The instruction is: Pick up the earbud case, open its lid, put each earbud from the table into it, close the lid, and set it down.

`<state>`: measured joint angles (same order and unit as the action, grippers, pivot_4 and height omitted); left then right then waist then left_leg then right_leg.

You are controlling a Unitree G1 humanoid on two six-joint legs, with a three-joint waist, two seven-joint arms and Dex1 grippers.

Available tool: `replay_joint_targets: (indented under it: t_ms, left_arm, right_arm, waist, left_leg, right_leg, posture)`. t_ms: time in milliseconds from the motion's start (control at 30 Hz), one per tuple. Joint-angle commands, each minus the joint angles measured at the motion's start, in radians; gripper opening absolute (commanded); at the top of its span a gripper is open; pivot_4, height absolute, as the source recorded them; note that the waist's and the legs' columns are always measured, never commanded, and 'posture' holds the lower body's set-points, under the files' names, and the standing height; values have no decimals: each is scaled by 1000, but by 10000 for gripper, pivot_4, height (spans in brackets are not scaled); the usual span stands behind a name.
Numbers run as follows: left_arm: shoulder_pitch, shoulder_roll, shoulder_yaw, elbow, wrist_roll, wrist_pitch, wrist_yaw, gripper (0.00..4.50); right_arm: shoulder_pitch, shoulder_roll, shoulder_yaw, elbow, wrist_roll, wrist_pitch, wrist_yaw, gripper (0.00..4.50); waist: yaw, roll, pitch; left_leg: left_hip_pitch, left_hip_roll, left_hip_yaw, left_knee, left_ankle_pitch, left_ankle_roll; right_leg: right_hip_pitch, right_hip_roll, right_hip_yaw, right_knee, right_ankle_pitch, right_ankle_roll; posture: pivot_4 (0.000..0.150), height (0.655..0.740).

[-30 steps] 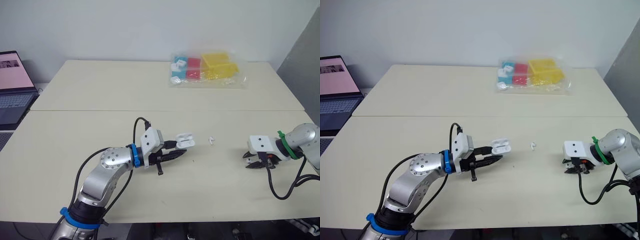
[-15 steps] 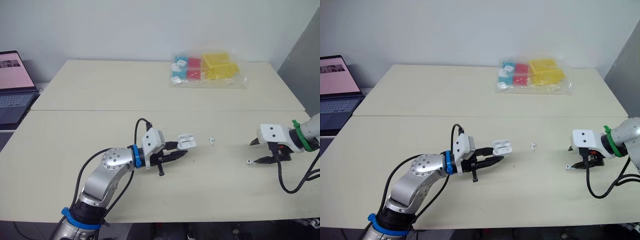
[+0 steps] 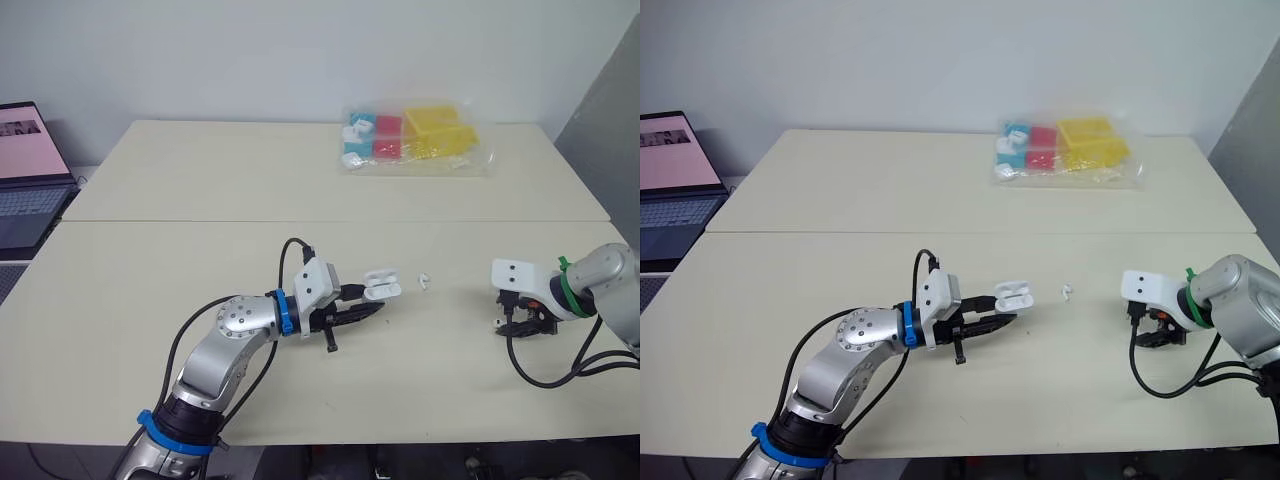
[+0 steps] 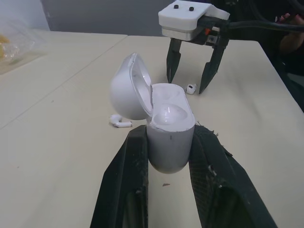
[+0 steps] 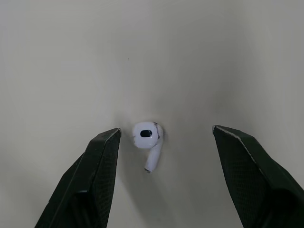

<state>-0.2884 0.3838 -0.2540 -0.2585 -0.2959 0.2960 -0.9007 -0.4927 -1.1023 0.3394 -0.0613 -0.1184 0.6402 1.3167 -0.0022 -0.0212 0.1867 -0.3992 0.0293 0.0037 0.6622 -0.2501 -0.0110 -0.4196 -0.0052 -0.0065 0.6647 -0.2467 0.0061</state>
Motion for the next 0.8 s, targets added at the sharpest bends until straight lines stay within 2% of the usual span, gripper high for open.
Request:
replay_joint_targets:
  t_ms: [33,367,467,633,800]
  left_arm:
    - [1,-16,-8,-17,2,-23,17,7970]
    - [10,-18,-13,-19,10,-26,26,7970]
    - [10,-16,-13,-13,12,-29,25,7970]
    - [5,-14,-12,-5,14,-31,22,7970]
    - [2,-11,-10,1,14,-36,17,7970]
  right_arm:
    - [-29,-1,8,22,-19,-12,8,32039]
    - [-36,16,26,22,-12,9,30,32039]
    - [-29,18,27,16,-12,16,31,23117]
    - [-23,20,26,0,-7,33,31,4696]
    - [-33,15,9,-11,-2,14,28,4263]
  waist:
    - [0,0,0]
    - [0,0,0]
    - [0,0,0]
    - [0,0,0]
    - [-1,0,0]
  left_leg:
    - [0,0,0,0,0,0]
    - [0,0,0,0,0,0]
    - [0,0,0,0,0,0]
    - [1,0,0,1,0,0]
    - [1,0,0,1,0,0]
  right_leg:
    - [0,0,0,0,0,0]
    - [0,0,0,1,0,0]
    - [0,0,0,1,0,0]
    - [1,0,0,1,1,0]
    - [1,1,-1,1,1,0]
  posture:
    - [1500,7400]
    - [1500,7400]
    - [1500,7400]
    - [1500,7400]
    - [1500,7400]
